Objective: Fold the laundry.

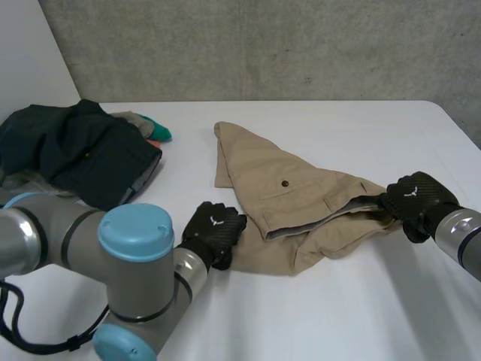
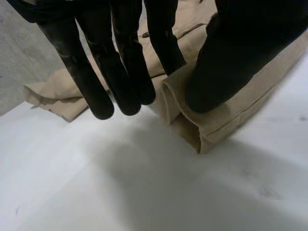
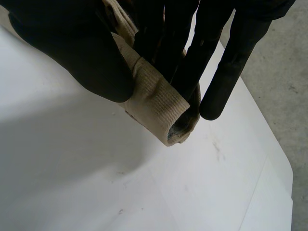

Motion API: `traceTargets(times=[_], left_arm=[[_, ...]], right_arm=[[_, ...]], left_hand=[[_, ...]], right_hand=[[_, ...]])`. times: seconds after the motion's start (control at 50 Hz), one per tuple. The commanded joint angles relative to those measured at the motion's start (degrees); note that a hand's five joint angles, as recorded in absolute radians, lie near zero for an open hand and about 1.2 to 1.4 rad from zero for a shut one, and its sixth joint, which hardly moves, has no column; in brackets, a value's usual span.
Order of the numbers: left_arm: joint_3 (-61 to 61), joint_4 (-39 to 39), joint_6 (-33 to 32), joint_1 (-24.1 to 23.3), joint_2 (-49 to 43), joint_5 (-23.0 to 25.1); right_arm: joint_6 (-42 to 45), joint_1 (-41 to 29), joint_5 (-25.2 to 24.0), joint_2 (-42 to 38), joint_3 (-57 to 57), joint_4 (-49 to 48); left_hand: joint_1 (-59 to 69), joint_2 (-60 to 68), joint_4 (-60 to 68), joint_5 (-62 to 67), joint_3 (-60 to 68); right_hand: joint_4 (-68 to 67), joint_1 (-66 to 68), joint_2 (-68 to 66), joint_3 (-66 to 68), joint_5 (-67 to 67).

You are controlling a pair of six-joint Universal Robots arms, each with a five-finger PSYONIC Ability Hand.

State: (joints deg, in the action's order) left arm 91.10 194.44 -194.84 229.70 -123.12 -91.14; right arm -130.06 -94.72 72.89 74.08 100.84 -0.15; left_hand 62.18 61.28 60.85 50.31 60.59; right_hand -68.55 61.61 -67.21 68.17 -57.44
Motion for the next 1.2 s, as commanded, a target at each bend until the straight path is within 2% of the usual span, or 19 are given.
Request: traceTargets(times=[0.02, 0.08, 0.12, 0.2, 0.24, 0.3, 0.4, 0.56, 0.62, 0.74, 0.8, 0.86, 0.92, 0.94, 0.98, 1.0, 1.06, 1.12, 1.2], left_arm=[[-2.5, -0.29, -0.11, -0.48, 0.07, 0.18], [-3.03, -1.61, -0.19, -0.57, 4.45, -0.52], [-3.21, -2.92, -0.11, 0.48, 11.1, -0.61], [-3.91, -3.54, -0.19, 4.33, 21.3, -0.61], [-4.79, -3.63, -0.19, 5.58, 24.84, -0.53], [-7.51, -4.51, -0.11, 6.9, 31.43, -0.26], [-12.08, -7.58, -0.02, 7.52, 36.54, -0.44], [-15.95, -10.05, -0.11, 8.13, 34.0, -0.61], [-16.13, -10.05, -0.11, 8.22, 28.31, -0.53], [-19.72, -9.52, -2.65, 9.1, 15.64, -0.7], [-23.85, -8.38, -5.81, 11.47, 9.93, -0.44], [-31.76, -3.03, -9.07, 12.17, 5.0, -1.14], [-37.81, 4.59, -9.77, 12.44, 3.68, -2.1], [-39.05, 7.15, -9.69, 12.7, 3.76, -2.37], [-41.69, 15.12, -9.77, 12.79, 4.11, -2.98], [-42.49, 17.96, -9.77, 12.88, 4.46, -3.42], [-43.55, 26.15, -9.69, 12.53, 6.13, -4.48], [-43.46, 28.53, -9.51, 12.44, 6.75, -4.92], [-40.22, 25.73, -9.42, 12.53, 7.19, -4.57]], right_arm=[[-2.92, 0.07, 1.55, 0.89, -1.26, 0.24], [-3.8, -0.37, 2.87, 4.13, -2.75, 1.64], [-4.06, -0.64, 3.31, 7.03, -3.8, 3.92], [-6.34, -0.46, 3.66, 12.48, -9.86, 12.61], [-10.9, -0.55, 3.84, 13.98, -15.65, 19.99], [-17.83, -0.55, 1.65, 14.69, -24.77, 29.82], [-23.74, -0.37, -2.13, 14.78, -35.35, 34.96], [-25.33, -0.02, -2.66, 14.69, -38.79, 34.87], [-25.33, -0.28, -2.67, 12.94, -38.0, 34.69], [-24.81, -6.25, -0.03, 2.04, -40.72, 33.82], [-24.72, -9.24, 3.39, -1.74, -41.95, 29.61], [-24.81, -11.71, 7.87, -5.43, -43.62, 20.75], [-24.81, -13.9, 13.23, -7.37, -46.6, 7.05], [-24.72, -14.52, 15.86, -7.46, -47.57, -1.95], [-24.63, -14.96, 18.07, -7.29, -47.93, -11.49], [-24.46, -15.05, 19.64, -7.11, -47.84, -20.41], [-24.45, -15.05, 20.89, -6.67, -47.58, -32.06], [-24.45, -15.14, 20.37, -6.67, -48.02, -32.81], [-24.45, -15.49, 18.88, -6.76, -46.79, -30.1]], left_hand=[[17.82, 18.72, 19.15, 19.69, 19.41], [17.82, 18.72, 19.15, 19.69, 19.41], [17.82, 18.72, 19.15, 19.69, 19.41], [17.82, 18.72, 19.15, 19.69, 19.41], [17.82, 18.72, 19.15, 19.69, 19.41], [17.82, 18.72, 19.15, 19.69, 19.41], [17.82, 18.72, 19.15, 19.69, 19.41], [17.82, 18.72, 19.15, 19.69, 19.41], [17.82, 18.72, 19.15, 19.69, 19.41], [17.82, 18.72, 19.15, 19.69, 19.41], [17.82, 18.72, 19.15, 19.69, 19.41], [17.82, 18.72, 19.15, 19.69, 19.41], [17.82, 18.72, 19.15, 19.69, 19.41], [17.82, 18.72, 19.15, 19.69, 19.41], [17.82, 18.72, 19.15, 19.69, 19.41], [17.82, 18.72, 19.15, 19.69, 19.41], [17.82, 18.72, 19.15, 19.69, 19.41], [17.82, 18.72, 19.15, 19.69, 19.41], [17.82, 18.72, 19.15, 19.69, 19.41]], right_hand=[[-11.45, 18.39, -12.79, 11.83, -12.56], [-11.45, 18.39, -12.79, 11.83, -12.56], [-11.45, 18.39, -12.79, 11.83, -12.56], [-11.45, 18.39, -12.79, 11.83, -12.56], [-11.45, 18.39, -12.79, 11.83, -12.56], [-11.45, 18.39, -12.79, 11.83, -12.56], [-11.45, 18.39, -12.79, 11.83, -12.56], [-11.45, 18.39, -12.79, 11.83, -12.56], [-11.45, 18.39, -12.79, 11.83, -12.56], [-11.45, 18.39, -12.79, 11.83, -12.56], [-11.45, 18.39, -12.79, 11.83, -12.56], [-11.45, 18.39, -12.79, 11.83, -12.56], [-11.45, 18.39, -12.79, 11.83, -12.56], [-11.45, 18.39, -12.79, 11.83, -12.56], [-11.45, 18.39, -12.79, 11.83, -12.56], [-11.45, 18.39, -12.79, 11.83, -12.56], [-11.45, 18.39, -12.79, 11.83, -12.56], [-11.45, 18.39, -12.79, 11.83, -12.56], [-11.45, 18.39, -12.79, 11.83, -12.56]])
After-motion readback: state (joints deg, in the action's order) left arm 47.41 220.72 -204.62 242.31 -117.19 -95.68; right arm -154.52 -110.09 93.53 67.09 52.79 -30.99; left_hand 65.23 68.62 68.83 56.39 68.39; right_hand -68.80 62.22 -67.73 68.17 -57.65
